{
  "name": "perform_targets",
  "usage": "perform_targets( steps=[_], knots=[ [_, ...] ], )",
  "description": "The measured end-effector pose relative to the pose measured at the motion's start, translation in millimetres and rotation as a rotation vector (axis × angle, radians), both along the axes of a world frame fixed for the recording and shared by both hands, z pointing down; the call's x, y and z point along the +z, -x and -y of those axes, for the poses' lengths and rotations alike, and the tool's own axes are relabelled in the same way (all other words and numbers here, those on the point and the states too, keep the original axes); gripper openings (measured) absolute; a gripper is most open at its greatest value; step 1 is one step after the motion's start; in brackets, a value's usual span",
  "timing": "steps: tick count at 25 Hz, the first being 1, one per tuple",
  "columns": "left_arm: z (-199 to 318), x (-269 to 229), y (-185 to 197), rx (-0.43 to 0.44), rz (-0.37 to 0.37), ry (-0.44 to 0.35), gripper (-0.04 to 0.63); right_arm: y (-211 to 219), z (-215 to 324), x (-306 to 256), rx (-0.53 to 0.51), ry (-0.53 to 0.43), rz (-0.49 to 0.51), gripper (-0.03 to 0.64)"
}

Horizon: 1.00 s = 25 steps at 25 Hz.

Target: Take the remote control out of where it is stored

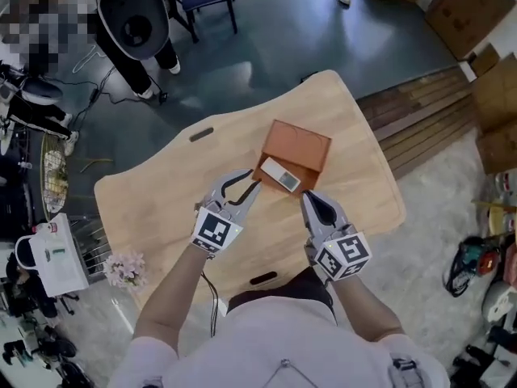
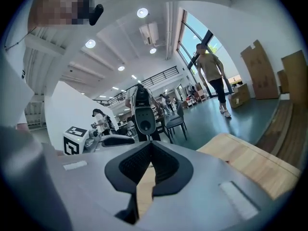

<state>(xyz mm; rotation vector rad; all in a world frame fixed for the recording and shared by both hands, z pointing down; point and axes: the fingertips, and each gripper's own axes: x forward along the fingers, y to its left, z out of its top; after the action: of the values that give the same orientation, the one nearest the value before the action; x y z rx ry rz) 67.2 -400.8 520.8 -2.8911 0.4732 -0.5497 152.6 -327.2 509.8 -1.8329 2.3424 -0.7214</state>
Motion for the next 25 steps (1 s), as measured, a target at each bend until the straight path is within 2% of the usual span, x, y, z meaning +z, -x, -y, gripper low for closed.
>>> perform_targets(
  steps=[4,8,13,16,19,25],
  knots=[
    [-4,85,-45,0.281,0.267,-0.094,0.162,-19,-10,38,0.085,0.069,0.016,0.028],
    [-12,173,-67,0.567,0.531,-0.172,0.234,-37,-20,69,0.150,0.125,0.020,0.028],
    [-14,264,-71,0.831,0.805,-0.259,0.242,-55,-41,98,0.229,0.187,0.030,0.028],
    [-12,303,-67,0.937,0.928,-0.287,0.248,-63,-51,114,0.268,0.216,0.035,0.028],
    [-10,331,-67,1.001,1.023,-0.305,0.277,-71,-61,127,0.304,0.246,0.040,0.028],
    [-6,363,-69,1.027,1.117,-0.340,0.296,-78,-71,144,0.338,0.284,0.055,0.028]
  ],
)
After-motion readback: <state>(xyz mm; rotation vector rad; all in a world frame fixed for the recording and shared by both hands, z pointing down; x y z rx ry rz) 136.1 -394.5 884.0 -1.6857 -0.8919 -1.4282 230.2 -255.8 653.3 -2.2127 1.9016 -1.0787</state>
